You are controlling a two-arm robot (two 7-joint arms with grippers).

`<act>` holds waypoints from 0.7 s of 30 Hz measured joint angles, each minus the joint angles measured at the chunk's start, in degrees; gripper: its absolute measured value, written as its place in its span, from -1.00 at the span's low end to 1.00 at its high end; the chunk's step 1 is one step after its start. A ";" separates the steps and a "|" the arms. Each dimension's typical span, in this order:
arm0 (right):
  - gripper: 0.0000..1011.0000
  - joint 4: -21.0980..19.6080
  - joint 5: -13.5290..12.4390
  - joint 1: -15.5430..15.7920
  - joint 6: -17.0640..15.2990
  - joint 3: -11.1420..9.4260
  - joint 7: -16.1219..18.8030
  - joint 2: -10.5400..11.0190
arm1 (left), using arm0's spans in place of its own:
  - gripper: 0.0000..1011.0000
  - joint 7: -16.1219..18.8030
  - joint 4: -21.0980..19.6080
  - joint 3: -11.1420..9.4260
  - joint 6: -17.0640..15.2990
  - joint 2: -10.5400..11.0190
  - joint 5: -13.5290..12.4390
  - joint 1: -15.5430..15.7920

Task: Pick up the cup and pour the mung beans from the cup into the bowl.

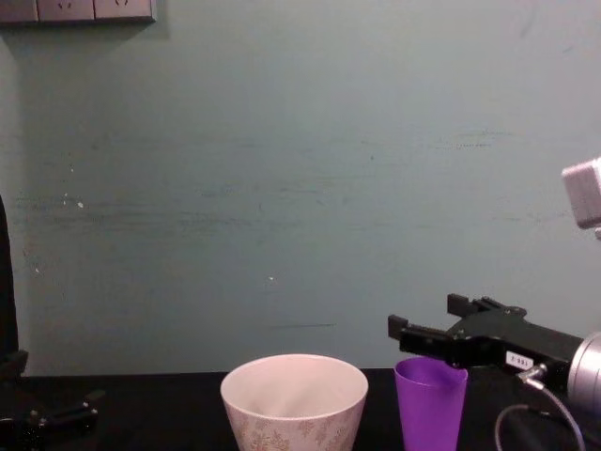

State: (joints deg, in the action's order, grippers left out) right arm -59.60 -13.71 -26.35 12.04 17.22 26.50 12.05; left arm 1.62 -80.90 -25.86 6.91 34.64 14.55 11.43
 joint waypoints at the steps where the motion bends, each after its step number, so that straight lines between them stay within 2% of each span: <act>1: 0.99 -0.86 -0.32 0.44 -0.18 -0.26 -0.60 0.05 | 1.00 0.00 0.00 0.00 0.00 0.00 0.00 0.00; 3: 0.99 -1.58 -0.47 0.86 -0.32 -0.64 -1.42 0.08 | 1.00 0.00 0.00 0.00 0.00 0.00 0.00 0.00; 9: 0.99 -3.13 -0.61 2.30 -1.12 -2.99 -6.73 -0.19 | 1.00 0.00 0.00 0.00 0.00 0.00 0.00 0.00; 13: 0.99 -3.38 0.65 2.98 -1.77 -4.81 -10.87 -0.54 | 1.00 0.00 0.00 0.00 0.00 0.00 0.00 0.00; 16: 0.99 -3.11 1.36 3.11 -2.23 -5.77 -12.51 -0.69 | 1.00 0.00 0.00 0.00 0.00 0.00 0.00 0.00; 21: 0.99 -1.23 2.08 2.68 -2.93 -6.66 -13.35 -0.96 | 1.00 0.00 0.00 0.00 0.00 0.00 0.00 0.00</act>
State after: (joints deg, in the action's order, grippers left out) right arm -60.83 -11.63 -23.67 9.11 10.55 13.16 11.09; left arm 1.62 -80.90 -25.86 6.90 34.65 14.55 11.43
